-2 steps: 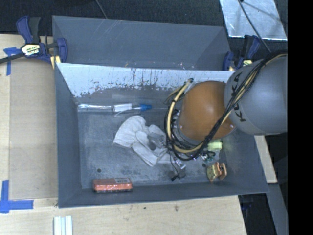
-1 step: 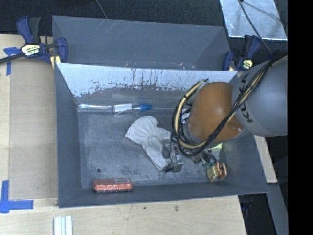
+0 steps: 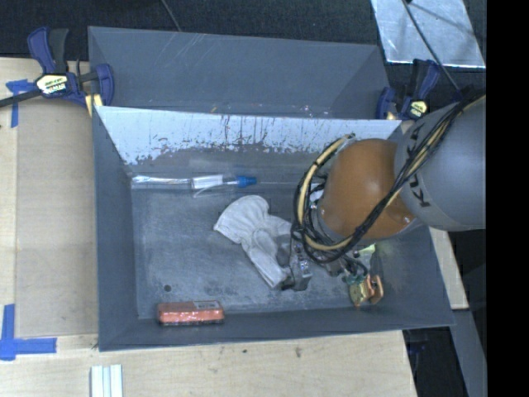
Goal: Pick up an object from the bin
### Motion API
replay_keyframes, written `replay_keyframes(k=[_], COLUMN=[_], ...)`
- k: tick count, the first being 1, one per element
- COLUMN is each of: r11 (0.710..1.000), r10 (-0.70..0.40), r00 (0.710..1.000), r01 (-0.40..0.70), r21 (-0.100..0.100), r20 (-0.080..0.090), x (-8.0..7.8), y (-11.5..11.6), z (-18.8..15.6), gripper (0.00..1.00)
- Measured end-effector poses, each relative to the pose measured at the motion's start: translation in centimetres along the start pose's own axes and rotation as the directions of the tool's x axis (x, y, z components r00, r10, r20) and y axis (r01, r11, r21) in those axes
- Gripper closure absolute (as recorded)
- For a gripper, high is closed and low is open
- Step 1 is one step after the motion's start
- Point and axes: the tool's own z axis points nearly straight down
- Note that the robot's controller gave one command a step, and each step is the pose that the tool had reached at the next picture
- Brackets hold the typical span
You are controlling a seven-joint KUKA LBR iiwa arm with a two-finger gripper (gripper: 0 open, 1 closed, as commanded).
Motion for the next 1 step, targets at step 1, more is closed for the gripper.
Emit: replay_keyframes(k=[1], r11=[1.000], r10=[-0.004], r00=[1.000], r01=[0.004], r21=[0.002], r20=[-0.001], x=[0.00], y=[0.01], z=[-0.23], gripper=[1.00])
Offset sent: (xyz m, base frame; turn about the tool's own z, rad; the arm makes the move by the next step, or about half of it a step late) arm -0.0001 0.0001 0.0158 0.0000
